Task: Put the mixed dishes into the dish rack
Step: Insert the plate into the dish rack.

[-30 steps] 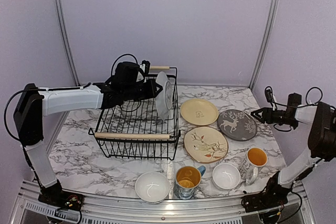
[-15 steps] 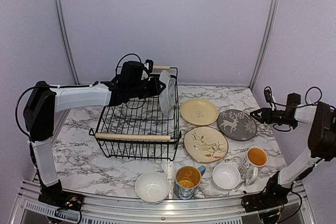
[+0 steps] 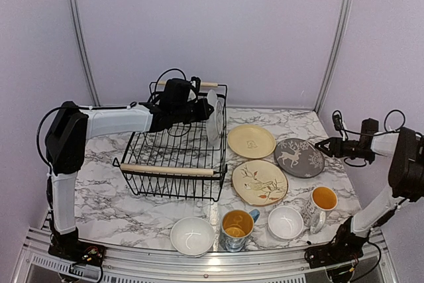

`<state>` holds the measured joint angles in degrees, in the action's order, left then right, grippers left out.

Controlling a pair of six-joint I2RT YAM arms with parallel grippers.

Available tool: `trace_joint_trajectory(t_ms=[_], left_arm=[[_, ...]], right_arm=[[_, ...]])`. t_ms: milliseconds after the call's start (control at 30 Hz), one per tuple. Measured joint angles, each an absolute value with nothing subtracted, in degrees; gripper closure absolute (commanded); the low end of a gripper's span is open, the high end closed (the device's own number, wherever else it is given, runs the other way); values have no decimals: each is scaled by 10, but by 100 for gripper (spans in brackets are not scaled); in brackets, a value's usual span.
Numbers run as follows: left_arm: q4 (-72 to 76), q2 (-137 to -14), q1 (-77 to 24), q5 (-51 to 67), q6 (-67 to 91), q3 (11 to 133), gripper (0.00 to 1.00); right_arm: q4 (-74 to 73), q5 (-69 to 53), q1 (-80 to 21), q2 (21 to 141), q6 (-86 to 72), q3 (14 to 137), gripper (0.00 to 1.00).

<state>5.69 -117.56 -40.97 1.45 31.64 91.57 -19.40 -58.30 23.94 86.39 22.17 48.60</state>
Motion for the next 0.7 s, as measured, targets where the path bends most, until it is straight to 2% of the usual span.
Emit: trace_joint_trajectory(t_ms=[500,700], left_arm=[[53,-1206,-406,76,238,955,100],[53,-1206,-406,102,209,955,94]], right_arm=[[-197,-581,236,866,225,486,42],[-201,-581,233,869,226,486,42]])
